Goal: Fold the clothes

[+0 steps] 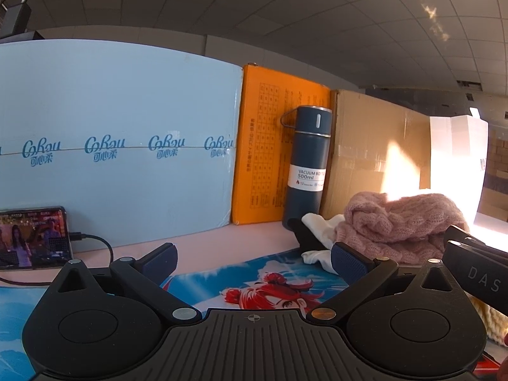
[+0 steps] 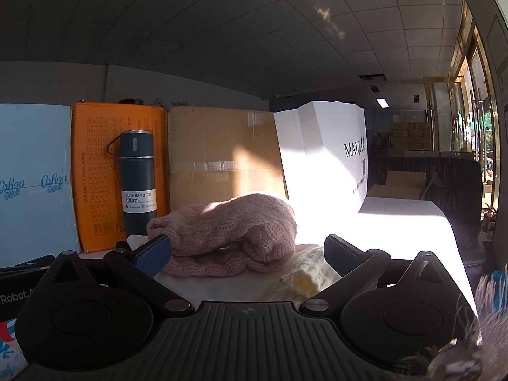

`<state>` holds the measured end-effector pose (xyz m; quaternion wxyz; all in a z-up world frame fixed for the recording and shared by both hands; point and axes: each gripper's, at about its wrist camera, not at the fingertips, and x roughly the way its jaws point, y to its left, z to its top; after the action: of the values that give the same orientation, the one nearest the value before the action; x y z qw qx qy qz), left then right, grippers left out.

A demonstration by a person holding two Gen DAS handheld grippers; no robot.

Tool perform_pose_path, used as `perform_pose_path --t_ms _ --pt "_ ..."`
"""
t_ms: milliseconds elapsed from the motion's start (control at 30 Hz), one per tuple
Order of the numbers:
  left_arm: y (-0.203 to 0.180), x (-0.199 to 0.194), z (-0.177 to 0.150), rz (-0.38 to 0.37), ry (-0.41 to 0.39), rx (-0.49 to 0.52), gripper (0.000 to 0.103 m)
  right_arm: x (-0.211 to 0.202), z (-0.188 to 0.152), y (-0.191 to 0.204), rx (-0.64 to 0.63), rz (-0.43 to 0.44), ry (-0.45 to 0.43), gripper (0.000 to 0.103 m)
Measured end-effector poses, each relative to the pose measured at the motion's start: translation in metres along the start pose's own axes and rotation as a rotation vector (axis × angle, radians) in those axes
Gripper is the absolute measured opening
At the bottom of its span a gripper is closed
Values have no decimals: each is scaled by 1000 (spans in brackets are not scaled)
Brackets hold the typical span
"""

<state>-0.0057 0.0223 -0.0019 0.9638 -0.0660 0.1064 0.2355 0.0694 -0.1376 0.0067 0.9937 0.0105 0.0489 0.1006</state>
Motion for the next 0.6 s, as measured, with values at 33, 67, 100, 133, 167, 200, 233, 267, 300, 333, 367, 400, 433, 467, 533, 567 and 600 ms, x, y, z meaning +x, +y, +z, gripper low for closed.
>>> perform_pose_path --t_ms 33,67,100,133,167,200,233,267,300,333,367,400,433,467,533,567,600 --pt "0 0 0 -2 0 -1 103 0 0 0 0 0 0 103" --pt "0 0 0 -2 0 -1 103 0 0 0 0 0 0 103" --pt "0 0 0 -2 0 -1 103 0 0 0 1 -1 1 103" --pt "0 0 0 -3 1 -1 103 0 0 0 1 -1 1 103" --pt "0 0 0 -3 1 -2 103 0 0 0 1 -1 2 103" --pt "0 0 0 -4 0 -1 103 0 0 0 2 -1 2 103" --pt "0 0 0 -4 1 -1 103 0 0 0 2 -1 2 103" --pt "0 0 0 -4 1 -2 103 0 0 0 1 -1 1 103" --pt "0 0 -1 -4 0 -2 103 0 0 0 1 -1 0 103" --pt "0 0 -1 -4 0 -3 103 -1 0 0 1 -1 -1 103" --pt "0 0 -1 -4 0 -3 103 -1 0 0 2 0 -1 103" --pt "0 0 -1 -5 0 -3 103 -1 0 0 2 0 -1 103" --pt "0 0 0 -5 1 -3 103 -1 0 0 2 0 -1 103" --pt "0 0 0 -5 1 -3 103 -1 0 0 3 0 -1 103" --pt "0 0 0 -4 1 -3 103 -1 0 -1 3 -1 -1 103" --pt "0 0 0 -4 1 -3 103 -2 0 -1 4 -1 -1 103" --pt "0 0 0 -5 1 -3 103 -2 0 0 3 -1 -2 103"
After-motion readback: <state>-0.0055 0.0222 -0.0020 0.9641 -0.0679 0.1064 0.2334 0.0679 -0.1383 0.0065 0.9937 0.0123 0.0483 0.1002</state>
